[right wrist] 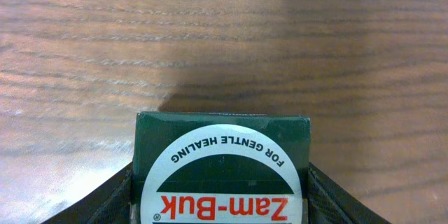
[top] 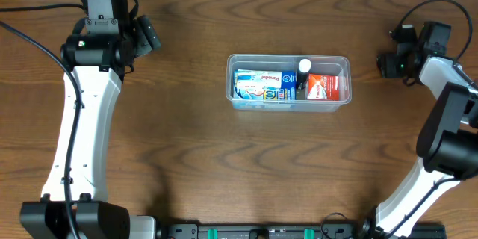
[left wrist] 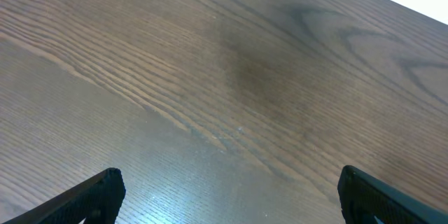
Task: Pack container
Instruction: 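Grasp the green Zam-Buk tin with the right gripper and lift, then lower the Zam-Buk tin into the container's right end and release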
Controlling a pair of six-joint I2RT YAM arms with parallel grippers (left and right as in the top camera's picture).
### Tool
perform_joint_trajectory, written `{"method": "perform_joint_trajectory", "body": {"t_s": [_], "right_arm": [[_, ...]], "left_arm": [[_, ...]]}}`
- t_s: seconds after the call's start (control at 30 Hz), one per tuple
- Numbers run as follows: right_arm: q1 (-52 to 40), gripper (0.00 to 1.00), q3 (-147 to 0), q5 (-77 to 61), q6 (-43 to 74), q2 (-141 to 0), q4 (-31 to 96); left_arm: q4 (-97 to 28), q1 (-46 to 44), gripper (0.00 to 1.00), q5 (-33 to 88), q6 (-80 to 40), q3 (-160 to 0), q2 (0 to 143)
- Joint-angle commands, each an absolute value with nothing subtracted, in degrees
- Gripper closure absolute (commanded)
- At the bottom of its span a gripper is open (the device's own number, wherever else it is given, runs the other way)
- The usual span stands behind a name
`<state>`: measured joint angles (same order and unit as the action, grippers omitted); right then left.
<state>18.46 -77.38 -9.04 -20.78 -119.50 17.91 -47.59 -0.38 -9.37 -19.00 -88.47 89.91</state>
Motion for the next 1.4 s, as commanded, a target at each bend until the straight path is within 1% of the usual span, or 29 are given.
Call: {"method": "perform_joint_trajectory", "body": {"t_s": [0.0,0.13,0.23,0.33,0.43,0.5,0.67,0.87,0.97,1.17,1.37], "right_arm": [[18.5,0.5,-77.6,-9.3,-17.5,-112.1,18.7],[16.8,0.57,-77.6,-9.3,-12.2,-103.1,21.3],[15.1,0.61,-77.6,-9.3,-5.6,-96.1,25.7],[12.6,0.6,-77.6,-9.9,0.6,-90.6,30.4],[8.2,0.59,-77.6,-10.0,5.5,-87.1,34.2],[4.5,0.59,-77.6,-9.9,6.4,-86.0,36.4],[-4.5,0.58,-77.6,-8.7,6.4,-86.7,39.7],[-12.1,0.58,-77.4,0.7,8.2,-90.0,40.5],[-13.5,0.58,-77.4,3.7,8.4,-91.2,40.8],[-13.3,0.59,-77.1,6.4,12.3,-92.4,43.3],[-13.3,0.56,-76.1,7.3,12.2,-93.1,43.7]], "left_arm": [[-47.7,-0.3,0.02,-9.4,-18.2,-87.9,90.1],[-47.7,-0.3,0.02,-9.4,-18.2,-87.9,90.1],[-47.7,-0.3,0.02,-9.4,-18.2,-87.9,90.1],[-47.7,-0.3,0.02,-9.4,-18.2,-87.9,90.1],[-47.7,-0.3,0.02,-9.4,-18.2,-87.9,90.1],[-47.7,-0.3,0.02,-9.4,-18.2,-87.9,90.1],[-47.7,-0.3,0.02,-9.4,-18.2,-87.9,90.1],[-47.7,-0.3,0.02,-9.4,-18.2,-87.9,90.1],[-47.7,-0.3,0.02,-9.4,-18.2,-87.9,90.1],[-47.7,-0.3,0.02,-9.4,-18.2,-87.9,90.1],[-47.7,-0.3,0.02,-9.4,-18.2,-87.9,90.1]]}}
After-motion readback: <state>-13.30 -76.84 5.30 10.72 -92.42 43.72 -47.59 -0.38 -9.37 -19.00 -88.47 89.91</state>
